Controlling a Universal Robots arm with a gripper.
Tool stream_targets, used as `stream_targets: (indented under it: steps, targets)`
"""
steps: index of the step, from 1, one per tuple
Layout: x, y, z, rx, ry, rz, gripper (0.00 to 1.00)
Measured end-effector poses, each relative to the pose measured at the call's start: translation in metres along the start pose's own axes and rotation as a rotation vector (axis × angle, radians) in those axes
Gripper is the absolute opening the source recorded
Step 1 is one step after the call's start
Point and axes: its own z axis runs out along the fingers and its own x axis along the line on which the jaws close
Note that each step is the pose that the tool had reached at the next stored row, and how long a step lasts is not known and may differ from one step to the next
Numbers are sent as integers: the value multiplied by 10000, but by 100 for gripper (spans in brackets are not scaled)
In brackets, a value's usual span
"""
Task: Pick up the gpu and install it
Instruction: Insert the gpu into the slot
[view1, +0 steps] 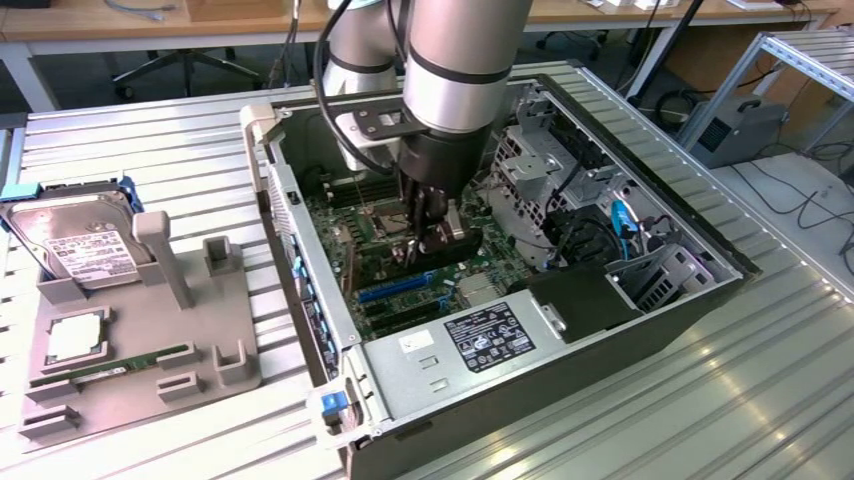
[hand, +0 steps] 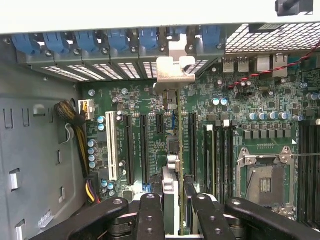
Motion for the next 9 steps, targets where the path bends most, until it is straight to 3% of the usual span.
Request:
stream_targets:
  steps: [9]
  targets:
    - [0,0,41,0,1,0,27]
